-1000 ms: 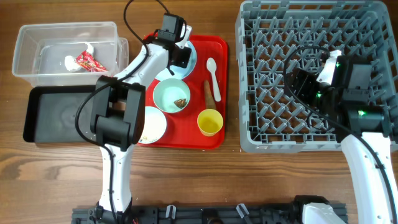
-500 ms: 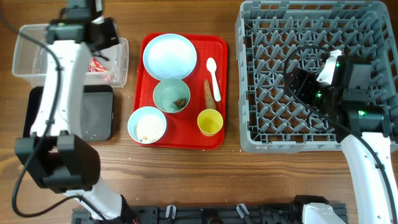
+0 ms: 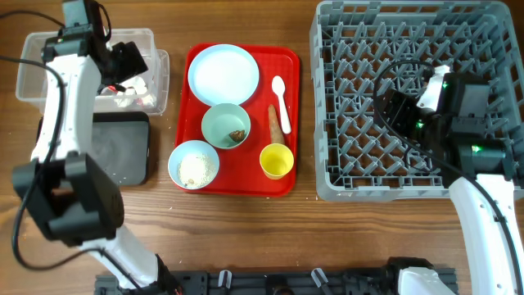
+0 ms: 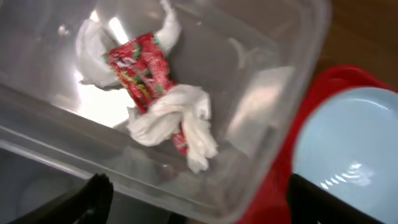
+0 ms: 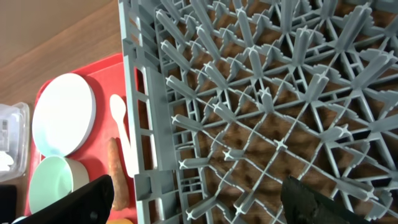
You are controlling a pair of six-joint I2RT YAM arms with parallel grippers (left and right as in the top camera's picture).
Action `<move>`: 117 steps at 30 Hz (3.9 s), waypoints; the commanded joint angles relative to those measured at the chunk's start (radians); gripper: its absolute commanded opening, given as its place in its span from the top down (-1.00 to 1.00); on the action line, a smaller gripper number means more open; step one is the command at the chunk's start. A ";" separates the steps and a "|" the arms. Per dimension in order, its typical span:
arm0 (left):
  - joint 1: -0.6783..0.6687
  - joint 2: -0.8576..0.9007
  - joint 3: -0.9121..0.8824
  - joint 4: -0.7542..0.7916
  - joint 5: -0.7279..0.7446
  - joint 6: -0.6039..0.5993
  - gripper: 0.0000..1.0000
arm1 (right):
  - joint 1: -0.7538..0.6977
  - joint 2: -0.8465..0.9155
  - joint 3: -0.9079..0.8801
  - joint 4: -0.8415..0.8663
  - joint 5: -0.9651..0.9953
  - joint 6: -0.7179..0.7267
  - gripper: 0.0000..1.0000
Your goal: Sort waste into correct bins and load items into the dishwasher rack
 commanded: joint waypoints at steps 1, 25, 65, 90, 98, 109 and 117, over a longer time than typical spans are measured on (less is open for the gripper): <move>-0.051 -0.150 0.024 -0.126 0.245 0.132 -0.74 | -0.001 0.004 0.016 0.008 -0.010 0.010 -0.76; -0.453 -0.338 -0.808 0.168 0.159 0.040 -0.06 | -0.001 0.004 0.016 -0.008 -0.009 -0.003 -0.87; -0.483 -0.351 -0.618 -0.064 0.140 -0.042 0.92 | -0.001 0.004 0.016 0.000 0.002 -0.026 -0.95; 0.535 -0.172 -0.429 -0.135 0.983 0.570 0.92 | -0.001 0.004 0.016 -0.004 0.001 -0.026 -0.97; 0.694 -0.004 -0.429 -0.153 1.415 0.628 0.92 | -0.001 0.004 0.016 -0.010 -0.002 -0.026 -0.97; 0.775 -0.005 -0.429 -0.284 1.573 0.418 0.92 | -0.001 0.004 0.016 -0.011 -0.002 -0.026 -0.98; 0.775 -0.005 -0.429 -0.310 1.573 0.418 0.92 | -0.001 0.004 0.016 -0.026 -0.002 -0.026 -0.98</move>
